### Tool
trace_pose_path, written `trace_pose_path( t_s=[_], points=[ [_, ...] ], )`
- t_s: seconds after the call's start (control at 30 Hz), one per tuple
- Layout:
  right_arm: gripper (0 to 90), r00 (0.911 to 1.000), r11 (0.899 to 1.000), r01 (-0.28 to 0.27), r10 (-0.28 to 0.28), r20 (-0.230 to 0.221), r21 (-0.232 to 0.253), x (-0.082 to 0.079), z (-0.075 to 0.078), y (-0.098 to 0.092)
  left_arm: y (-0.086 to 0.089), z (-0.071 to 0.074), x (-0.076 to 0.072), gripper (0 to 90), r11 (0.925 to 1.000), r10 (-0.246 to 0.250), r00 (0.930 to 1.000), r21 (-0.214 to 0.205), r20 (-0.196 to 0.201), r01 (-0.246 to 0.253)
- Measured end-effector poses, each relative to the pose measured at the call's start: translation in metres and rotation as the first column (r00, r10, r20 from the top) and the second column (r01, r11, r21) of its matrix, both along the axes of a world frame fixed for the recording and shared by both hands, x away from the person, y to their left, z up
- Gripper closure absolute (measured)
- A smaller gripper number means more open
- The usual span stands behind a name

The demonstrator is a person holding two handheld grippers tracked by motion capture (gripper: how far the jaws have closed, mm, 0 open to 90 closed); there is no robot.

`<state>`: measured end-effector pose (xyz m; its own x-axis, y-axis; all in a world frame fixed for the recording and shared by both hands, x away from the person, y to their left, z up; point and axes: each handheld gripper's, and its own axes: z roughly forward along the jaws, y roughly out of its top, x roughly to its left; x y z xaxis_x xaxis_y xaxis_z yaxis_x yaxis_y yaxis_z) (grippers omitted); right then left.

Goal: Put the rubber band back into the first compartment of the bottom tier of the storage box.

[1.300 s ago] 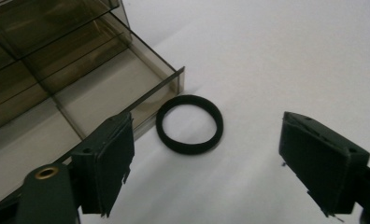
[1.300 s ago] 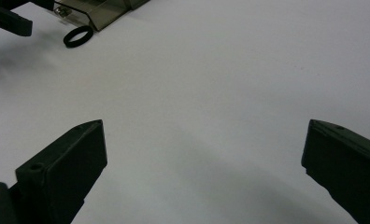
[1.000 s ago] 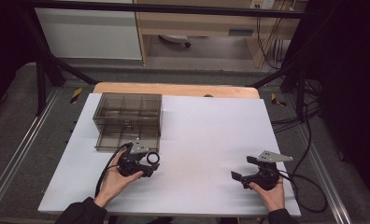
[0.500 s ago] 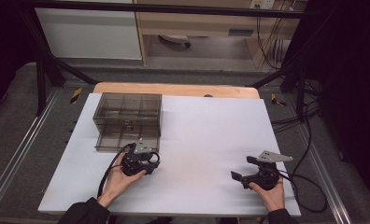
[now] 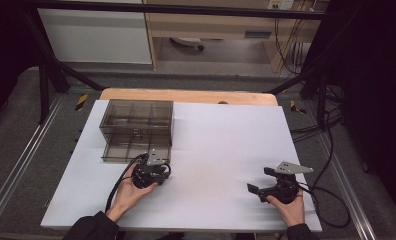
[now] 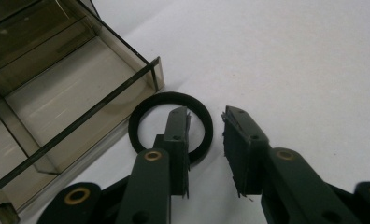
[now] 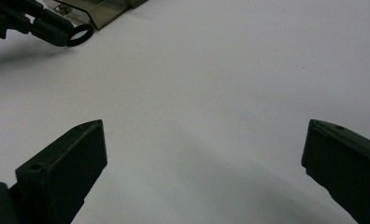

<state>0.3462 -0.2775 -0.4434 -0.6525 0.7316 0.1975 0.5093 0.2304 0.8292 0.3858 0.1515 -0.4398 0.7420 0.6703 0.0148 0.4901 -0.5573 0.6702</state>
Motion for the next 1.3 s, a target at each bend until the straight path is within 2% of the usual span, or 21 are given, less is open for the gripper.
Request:
trace_pose_path(
  t_s=[0.23,1.3],
  points=[
    [0.7,1.0000,1.000,0.000,0.000,0.000,0.001,-0.0001,0.0001,0.0000,-0.0002,-0.0016,0.0016,75.6,1.0000,0.003,1.0000,-0.002,-0.007,-0.003],
    [0.7,1.0000,1.000,-0.001,0.001,0.001,-0.001,-0.0001,0.0000,0.0000,-0.0008,-0.0036,0.0026,85.8,1.0000,-0.001,0.9999,0.007,-0.013,0.001]
  ],
)
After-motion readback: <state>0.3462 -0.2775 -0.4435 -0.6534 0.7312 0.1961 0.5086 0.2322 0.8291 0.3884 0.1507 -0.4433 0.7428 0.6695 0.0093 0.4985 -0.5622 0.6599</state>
